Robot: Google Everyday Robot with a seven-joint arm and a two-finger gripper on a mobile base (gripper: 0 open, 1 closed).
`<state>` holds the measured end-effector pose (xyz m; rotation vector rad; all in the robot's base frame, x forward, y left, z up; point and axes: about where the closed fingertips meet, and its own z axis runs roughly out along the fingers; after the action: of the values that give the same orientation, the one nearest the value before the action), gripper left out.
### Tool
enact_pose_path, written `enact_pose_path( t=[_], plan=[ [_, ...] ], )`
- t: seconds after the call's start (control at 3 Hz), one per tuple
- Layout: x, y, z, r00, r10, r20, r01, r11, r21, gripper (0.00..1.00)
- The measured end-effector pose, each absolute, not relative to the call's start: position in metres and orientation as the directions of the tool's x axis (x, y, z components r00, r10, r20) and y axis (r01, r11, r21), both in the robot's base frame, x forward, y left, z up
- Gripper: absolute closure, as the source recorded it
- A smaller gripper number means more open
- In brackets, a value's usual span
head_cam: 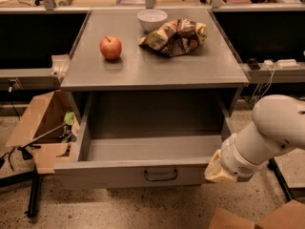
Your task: Close top drawer
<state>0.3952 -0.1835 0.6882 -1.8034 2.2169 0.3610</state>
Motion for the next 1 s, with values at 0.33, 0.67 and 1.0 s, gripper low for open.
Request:
enact_pose_path(
  t=[0.33,0.67,1.0],
  plan=[
    [0.395,-0.187,0.666,-0.231,-0.887,-0.400,-0.972,0.226,0.062,1.00],
    [0.402,-0.187,0.651,-0.275,-0.856,-0.439,-0.960,0.268,0.079,1.00],
    [0.403,-0.187,0.649,-0.279,-0.852,-0.443,-0.959,0.272,0.082,0.84]
  ],
)
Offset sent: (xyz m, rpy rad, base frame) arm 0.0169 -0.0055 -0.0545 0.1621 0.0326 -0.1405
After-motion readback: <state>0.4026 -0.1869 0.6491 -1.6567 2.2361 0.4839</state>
